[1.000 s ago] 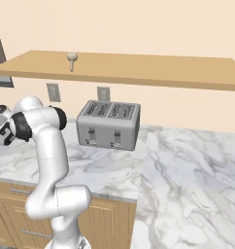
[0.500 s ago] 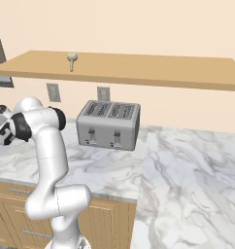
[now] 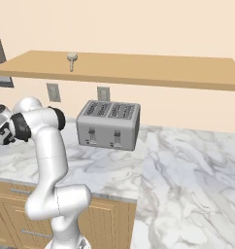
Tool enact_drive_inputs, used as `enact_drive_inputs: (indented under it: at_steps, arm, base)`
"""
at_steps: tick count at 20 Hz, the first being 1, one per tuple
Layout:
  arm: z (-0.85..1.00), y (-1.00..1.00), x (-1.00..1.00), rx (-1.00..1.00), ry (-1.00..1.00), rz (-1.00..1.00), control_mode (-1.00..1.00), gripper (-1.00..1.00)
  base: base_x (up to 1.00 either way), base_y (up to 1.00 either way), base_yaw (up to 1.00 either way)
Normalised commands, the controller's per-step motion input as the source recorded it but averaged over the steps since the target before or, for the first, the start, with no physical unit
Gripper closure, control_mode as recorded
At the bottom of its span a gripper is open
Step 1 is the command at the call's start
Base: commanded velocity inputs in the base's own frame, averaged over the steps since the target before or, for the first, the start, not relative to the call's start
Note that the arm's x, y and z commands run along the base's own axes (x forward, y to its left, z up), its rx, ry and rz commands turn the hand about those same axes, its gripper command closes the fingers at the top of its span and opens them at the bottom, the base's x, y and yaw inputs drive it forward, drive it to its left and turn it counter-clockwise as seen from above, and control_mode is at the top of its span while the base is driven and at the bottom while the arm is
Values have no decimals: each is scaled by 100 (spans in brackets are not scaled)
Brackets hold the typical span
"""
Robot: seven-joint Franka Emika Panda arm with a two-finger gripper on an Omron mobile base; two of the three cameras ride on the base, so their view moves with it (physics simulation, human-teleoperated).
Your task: Locate and retrieve the dish brush and dish brush from the cabinet. Place them next to the sink.
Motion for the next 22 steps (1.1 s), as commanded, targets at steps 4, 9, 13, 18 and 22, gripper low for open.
enact_drive_inputs:
  at_steps: [4, 9, 13, 18, 22]
  arm:
    - [0, 0, 0, 0, 0, 0, -100, -100]
    - [17, -6, -7, 0, 0, -6, -100, -100]
    - [21, -24, -25, 0, 0, -9, -100, -100]
    - [14, -35, -25, 0, 0, -8, -100, -100]
    - [22, -45, -26, 0, 3, -10, -100, -100]
  base:
    - [0, 0, 0]
    - [0, 0, 0]
    - [0, 0, 0]
    - [0, 0, 0]
    - [0, 0, 0]
